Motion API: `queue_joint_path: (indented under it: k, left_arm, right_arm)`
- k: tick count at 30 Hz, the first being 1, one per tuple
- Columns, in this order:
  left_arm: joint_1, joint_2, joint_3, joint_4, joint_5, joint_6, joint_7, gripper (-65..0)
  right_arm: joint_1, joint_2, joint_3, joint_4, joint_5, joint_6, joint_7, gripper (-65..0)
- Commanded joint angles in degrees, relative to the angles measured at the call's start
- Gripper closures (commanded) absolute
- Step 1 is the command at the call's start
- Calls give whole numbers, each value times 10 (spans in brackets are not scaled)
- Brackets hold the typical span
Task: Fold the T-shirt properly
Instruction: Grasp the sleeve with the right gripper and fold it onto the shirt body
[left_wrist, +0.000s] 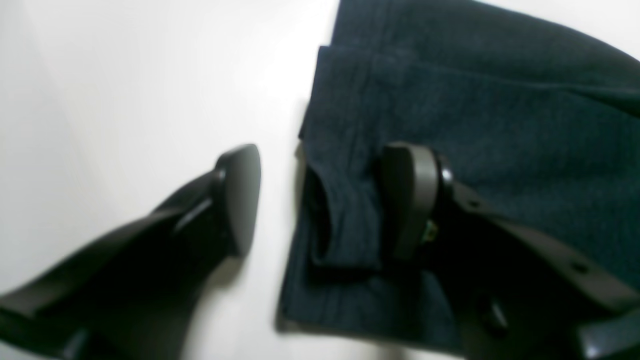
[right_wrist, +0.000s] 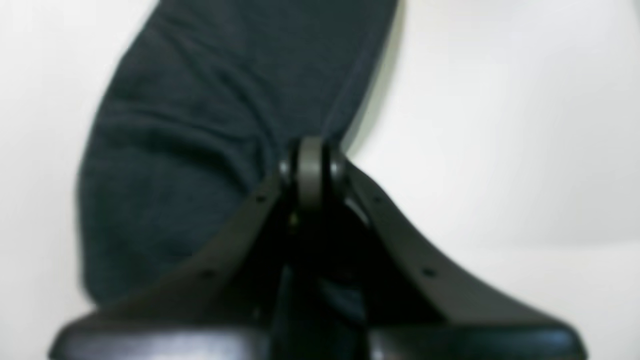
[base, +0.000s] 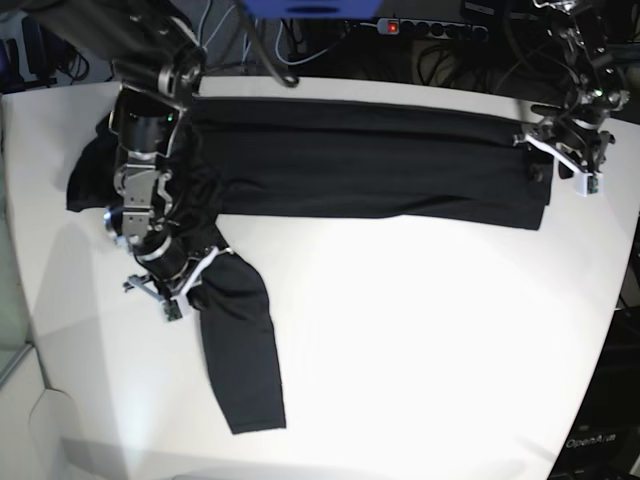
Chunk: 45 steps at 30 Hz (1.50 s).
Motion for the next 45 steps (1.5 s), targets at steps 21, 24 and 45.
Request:
queue_joint_path:
  k: [21,24,45]
  left_arm:
    - [-13,-6,-4,41,-9,-1,-10,-365]
    - [-13,-6,-4,52,-9,-1,-10,-365]
    - [-10,-6,-3,56,-9,-3,-10,-365]
  right_arm:
    - [-146,-43,-164,324,9,4,13,0]
    - [-176,-43,-182,375,9,4,13,0]
    - [-357,-51,-352,606,9,41,-140,0]
